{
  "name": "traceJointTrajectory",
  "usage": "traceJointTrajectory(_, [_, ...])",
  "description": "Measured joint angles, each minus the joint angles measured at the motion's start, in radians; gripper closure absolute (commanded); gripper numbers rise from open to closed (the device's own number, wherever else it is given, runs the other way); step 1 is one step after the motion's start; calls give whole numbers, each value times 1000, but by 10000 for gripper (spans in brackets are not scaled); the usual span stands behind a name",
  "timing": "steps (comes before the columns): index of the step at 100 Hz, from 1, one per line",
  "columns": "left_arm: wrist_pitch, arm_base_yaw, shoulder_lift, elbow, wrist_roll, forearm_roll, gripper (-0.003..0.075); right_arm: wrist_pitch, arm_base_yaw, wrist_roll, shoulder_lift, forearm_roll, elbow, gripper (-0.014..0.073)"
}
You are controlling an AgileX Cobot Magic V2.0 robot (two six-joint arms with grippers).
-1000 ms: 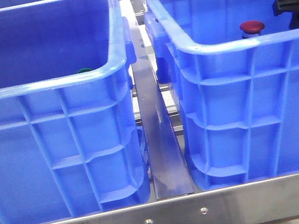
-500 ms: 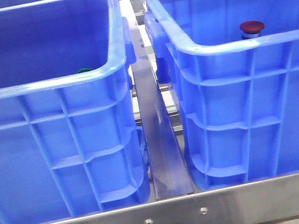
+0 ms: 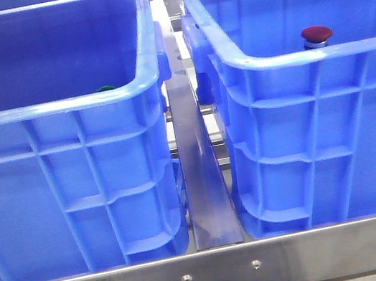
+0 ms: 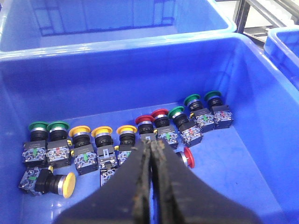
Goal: Pick red and yellow buttons and place in box
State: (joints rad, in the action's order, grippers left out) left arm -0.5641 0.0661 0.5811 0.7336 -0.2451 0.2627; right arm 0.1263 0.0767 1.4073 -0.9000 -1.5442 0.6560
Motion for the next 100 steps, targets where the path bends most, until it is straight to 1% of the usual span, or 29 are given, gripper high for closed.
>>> traceJointTrajectory(9, [0, 0, 0, 0, 0, 0, 741, 6, 0, 0, 85, 0, -42, 99])
traceJointTrajectory(16, [0, 0, 0, 0, 0, 0, 741, 7, 0, 0, 146, 2, -71, 165])
traceJointTrajectory(36, [0, 0, 0, 0, 0, 0, 741, 11, 0, 0, 289, 2, -125, 414])
traceJointTrajectory(51, [0, 0, 0, 0, 0, 0, 741, 15, 0, 0, 328, 2, -127, 617])
traceJointTrajectory(56, [0, 0, 0, 0, 0, 0, 741, 15, 0, 0, 330, 2, -127, 668])
traceJointTrajectory(60, [0, 0, 0, 0, 0, 0, 741, 15, 0, 0, 330, 2, -127, 657])
traceJointTrajectory(100, [0, 0, 0, 0, 0, 0, 741, 27, 0, 0, 330, 2, -127, 662])
